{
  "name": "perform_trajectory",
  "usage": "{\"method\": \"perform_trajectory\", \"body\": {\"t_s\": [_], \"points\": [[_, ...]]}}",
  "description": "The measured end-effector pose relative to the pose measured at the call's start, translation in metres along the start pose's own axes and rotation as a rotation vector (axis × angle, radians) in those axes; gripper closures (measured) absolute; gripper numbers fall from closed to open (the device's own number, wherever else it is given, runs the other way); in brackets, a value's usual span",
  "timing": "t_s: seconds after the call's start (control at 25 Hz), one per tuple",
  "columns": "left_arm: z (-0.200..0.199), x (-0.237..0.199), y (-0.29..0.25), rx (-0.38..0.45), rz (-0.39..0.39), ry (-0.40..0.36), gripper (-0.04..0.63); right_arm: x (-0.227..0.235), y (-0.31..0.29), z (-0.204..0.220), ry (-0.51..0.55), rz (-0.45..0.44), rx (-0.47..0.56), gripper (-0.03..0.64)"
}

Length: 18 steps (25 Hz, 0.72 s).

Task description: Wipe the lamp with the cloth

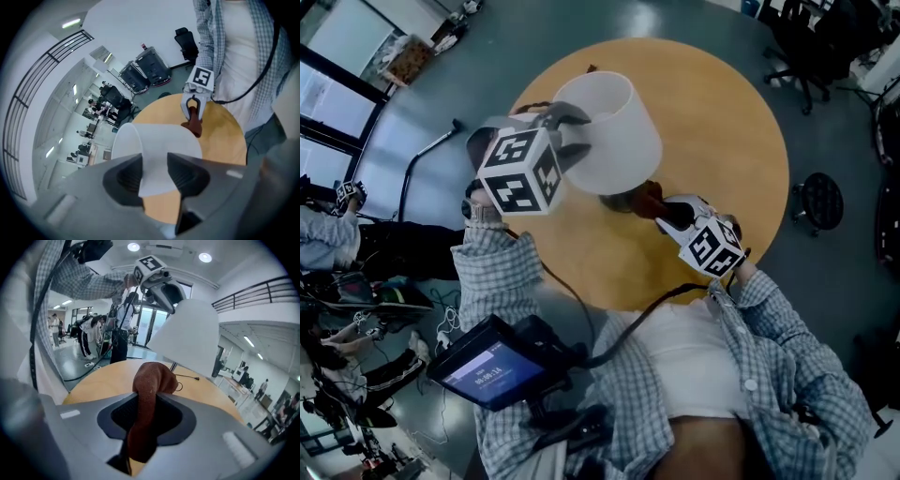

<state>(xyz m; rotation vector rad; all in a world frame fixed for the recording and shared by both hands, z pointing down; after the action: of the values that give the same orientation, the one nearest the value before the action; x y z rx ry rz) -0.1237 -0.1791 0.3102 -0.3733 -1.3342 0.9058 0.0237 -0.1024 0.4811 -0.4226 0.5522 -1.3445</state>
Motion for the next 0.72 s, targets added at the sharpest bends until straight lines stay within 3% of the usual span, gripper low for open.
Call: {"method": "perform_trajectory", "body": {"t_s": [0.4, 0.6, 0.72], "points": [[0.022, -0.027, -0.023, 0.049, -0.011, 0.182, 0.436, 0.068, -0.082, -0.023, 0.288, 0.18, -0.172, 0.518], [0.044, -0.029, -0.015, 0.04, -0.029, 0.227, 0.434, 0.062, -0.105, -0.026, 0.32, 0.179, -0.209, 0.518], [0.043, -0.03, -0.022, 0.039, -0.033, 0.24, 0.431, 0.048, -0.111, 0.001, 0.337, 0.111, -0.262, 0.518]]}}
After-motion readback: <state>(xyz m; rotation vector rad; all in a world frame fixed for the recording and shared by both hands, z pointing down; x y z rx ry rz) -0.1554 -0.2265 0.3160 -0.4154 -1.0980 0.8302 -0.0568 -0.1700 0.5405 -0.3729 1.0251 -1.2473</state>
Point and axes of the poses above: the fingertips, and each gripper's own axes: y backward along the fingers, x to its right, z out of its underside, the point moved 5 cm from there along y, backward along the fingers, and after that the axes turned 11 degrees about -z, right-handed, at the moved point
